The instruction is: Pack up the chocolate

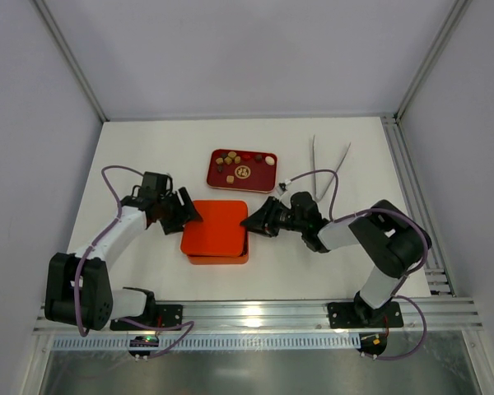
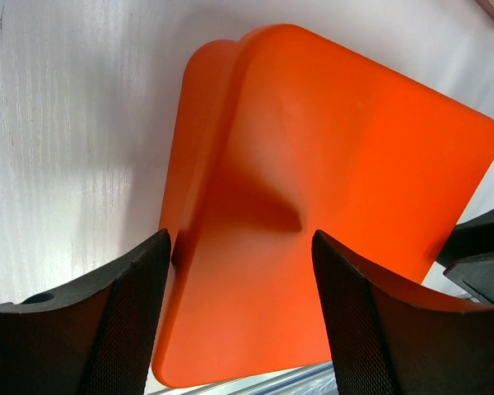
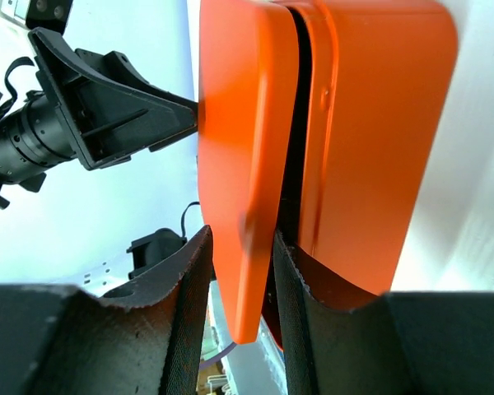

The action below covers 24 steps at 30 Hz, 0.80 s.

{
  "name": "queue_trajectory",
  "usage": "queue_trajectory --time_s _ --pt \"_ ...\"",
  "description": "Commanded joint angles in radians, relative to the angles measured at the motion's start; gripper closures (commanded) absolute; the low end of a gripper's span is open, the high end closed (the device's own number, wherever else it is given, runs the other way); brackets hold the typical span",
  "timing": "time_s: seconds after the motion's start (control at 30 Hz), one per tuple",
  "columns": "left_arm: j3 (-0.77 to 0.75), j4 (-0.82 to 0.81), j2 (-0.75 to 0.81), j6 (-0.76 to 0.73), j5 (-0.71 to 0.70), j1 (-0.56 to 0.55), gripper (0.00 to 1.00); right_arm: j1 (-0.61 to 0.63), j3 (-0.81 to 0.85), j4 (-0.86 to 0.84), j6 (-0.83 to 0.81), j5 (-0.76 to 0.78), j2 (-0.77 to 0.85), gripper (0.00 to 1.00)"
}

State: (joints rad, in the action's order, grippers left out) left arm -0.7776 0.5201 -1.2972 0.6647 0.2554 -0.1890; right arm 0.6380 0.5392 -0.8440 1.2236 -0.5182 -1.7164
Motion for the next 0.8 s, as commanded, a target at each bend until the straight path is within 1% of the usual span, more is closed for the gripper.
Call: queue_trajectory --time_s 0.0,0.37,0.5,0.63,0.77 --pt "-0.032 -0.014 0.001 -0.007 -0.012 -0.010 0.31 -0.008 0.002 0.034 -0.067 0.033 0.063 0.62" --pt "-0.040 0.003 0.007 0.006 -0.030 -0.030 0.32 -0.017 0.021 0.146 -0.131 0.061 0.090 0.62" --pt "-0.051 0.017 0.009 0.006 -0.036 -0.041 0.32 -0.021 0.037 0.213 -0.165 0.079 0.110 0.61" --pt "-0.064 0.029 0.009 0.004 -0.044 -0.046 0.32 -0.020 0.053 0.276 -0.203 0.104 0.141 0.59" --pt "-0.071 0.038 0.009 0.006 -0.051 -0.055 0.32 -0.023 0.061 0.295 -0.219 0.104 0.170 0.57"
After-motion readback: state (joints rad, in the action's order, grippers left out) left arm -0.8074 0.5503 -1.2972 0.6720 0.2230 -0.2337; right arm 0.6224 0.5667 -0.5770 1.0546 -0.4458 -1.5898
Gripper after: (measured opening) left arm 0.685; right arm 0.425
